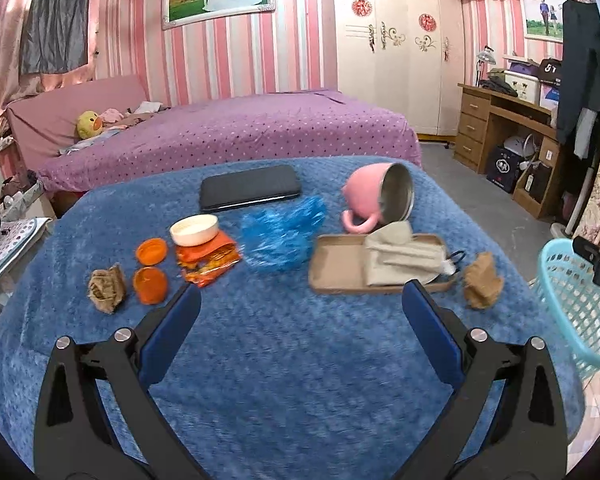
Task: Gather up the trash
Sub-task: 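Move the right gripper to the crumpled brown paper by the tray and grasp it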
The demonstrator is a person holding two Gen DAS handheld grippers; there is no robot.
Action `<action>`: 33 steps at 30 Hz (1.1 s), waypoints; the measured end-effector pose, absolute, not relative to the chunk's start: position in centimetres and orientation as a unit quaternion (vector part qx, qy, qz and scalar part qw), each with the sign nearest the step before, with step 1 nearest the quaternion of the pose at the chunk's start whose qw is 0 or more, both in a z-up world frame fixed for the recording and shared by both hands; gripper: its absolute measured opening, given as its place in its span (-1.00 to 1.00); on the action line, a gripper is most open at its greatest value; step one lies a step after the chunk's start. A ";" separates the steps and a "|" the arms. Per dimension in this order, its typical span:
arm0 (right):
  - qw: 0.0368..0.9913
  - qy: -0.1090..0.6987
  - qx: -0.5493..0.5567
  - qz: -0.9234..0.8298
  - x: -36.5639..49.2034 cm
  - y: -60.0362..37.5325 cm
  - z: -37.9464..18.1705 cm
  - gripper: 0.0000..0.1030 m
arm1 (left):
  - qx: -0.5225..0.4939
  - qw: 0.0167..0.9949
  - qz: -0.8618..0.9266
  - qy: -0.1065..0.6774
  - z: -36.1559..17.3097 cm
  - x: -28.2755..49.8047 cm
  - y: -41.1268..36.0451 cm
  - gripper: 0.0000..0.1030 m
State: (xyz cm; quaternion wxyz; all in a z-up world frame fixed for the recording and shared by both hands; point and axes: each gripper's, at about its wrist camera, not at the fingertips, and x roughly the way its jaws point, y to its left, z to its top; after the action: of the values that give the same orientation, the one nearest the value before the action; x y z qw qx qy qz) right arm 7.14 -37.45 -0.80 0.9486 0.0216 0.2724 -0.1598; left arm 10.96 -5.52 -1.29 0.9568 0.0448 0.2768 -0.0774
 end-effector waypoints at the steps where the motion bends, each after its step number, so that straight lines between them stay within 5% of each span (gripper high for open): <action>1: 0.949 0.273 0.019 -0.157 7.3 -36.9 -0.8 0.91 | 0.046 0.956 -0.077 0.278 -1.4 11.0 -5.2 0.89; 29: 0.943 0.330 -0.022 -0.042 13.0 -25.1 -3.3 0.91 | 0.001 0.947 -0.013 0.322 -3.5 14.0 5.7 0.89; 32: 0.936 0.351 -0.019 -0.031 13.7 -25.0 -4.0 0.63 | 0.004 0.947 -0.001 0.321 -3.6 14.2 6.5 0.89; 33: 0.934 0.357 -0.017 -0.023 13.9 -25.0 -4.2 0.32 | 0.003 0.947 0.000 0.322 -3.7 14.2 6.7 0.89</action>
State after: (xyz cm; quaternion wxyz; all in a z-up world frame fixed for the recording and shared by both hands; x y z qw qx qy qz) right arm 13.86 -25.03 -4.23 0.9337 -0.0171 0.3568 -0.0235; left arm 14.20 6.74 -3.68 0.9467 0.0031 0.3221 0.0004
